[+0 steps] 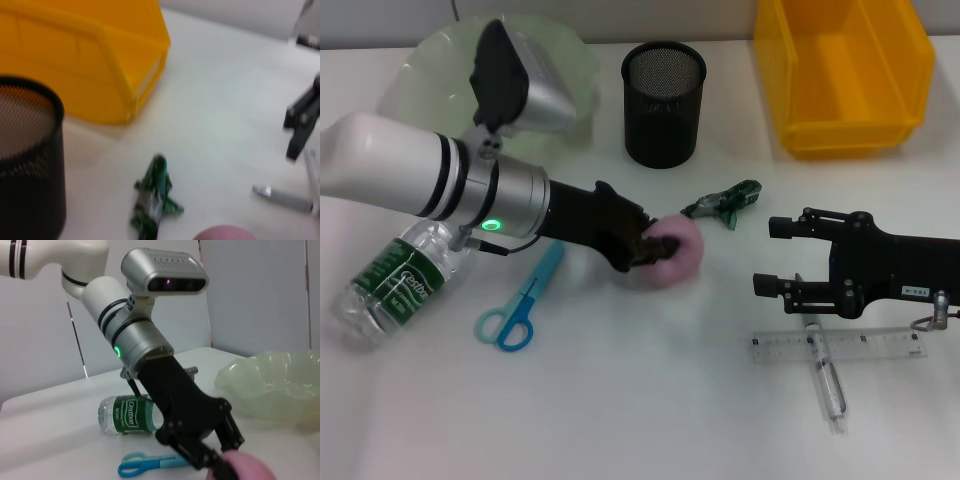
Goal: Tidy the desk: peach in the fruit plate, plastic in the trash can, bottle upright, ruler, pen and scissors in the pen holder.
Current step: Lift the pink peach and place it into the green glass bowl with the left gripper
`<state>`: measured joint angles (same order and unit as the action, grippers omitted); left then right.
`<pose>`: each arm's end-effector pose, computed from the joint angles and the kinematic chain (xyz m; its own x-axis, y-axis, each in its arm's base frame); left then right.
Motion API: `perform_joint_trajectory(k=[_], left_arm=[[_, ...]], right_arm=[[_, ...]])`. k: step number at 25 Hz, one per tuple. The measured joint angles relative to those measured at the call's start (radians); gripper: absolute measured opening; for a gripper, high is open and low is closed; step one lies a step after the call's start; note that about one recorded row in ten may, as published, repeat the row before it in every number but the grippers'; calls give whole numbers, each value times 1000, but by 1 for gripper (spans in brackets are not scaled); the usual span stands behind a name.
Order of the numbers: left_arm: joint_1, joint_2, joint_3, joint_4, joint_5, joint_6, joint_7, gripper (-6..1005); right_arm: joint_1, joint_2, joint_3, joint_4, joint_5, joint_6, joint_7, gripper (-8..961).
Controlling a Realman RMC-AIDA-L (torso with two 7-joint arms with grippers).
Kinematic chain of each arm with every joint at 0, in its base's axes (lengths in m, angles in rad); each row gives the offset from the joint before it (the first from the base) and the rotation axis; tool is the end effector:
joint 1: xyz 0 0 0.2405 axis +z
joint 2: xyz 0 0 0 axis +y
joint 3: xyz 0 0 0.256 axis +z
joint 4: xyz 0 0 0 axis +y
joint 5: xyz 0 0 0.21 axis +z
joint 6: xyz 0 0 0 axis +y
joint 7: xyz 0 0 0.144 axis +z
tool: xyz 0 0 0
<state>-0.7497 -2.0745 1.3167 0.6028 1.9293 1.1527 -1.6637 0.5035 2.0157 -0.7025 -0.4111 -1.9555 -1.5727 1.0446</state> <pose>-0.1942 0.3741 -0.0818 0.9321 0.3338 0.1409 0.3512 -0.9279 -0.1253 0.2890 0.3008 -0.0159 0.8282 -0.2200 -0.5154 -0.3450 -0.9249 -0.1597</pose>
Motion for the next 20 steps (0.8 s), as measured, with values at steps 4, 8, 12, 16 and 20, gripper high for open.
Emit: perform_joint_trajectory(k=[4,8,12,16,20], left_arm=[[39,4,-15,41,-69,34,1,331],[143,4,-125,93,-298,65,89,214],[177,5,-172,19,-507,63,213,179],[185,1,-260,-154,-775,50,460,136],[161,-3,-285,-287,-977,-72,701,77]], right_arm=[[0,0,0,0,-1,0,0,716],[-2,0,-1,0,-2,-1,-1,714],[-3,0,-2,2,-2,-4,-4,712],[-4,2,-8,2,-2,-8,-6,710],[-10,5,-9,0,-2,-12,-6,708]])
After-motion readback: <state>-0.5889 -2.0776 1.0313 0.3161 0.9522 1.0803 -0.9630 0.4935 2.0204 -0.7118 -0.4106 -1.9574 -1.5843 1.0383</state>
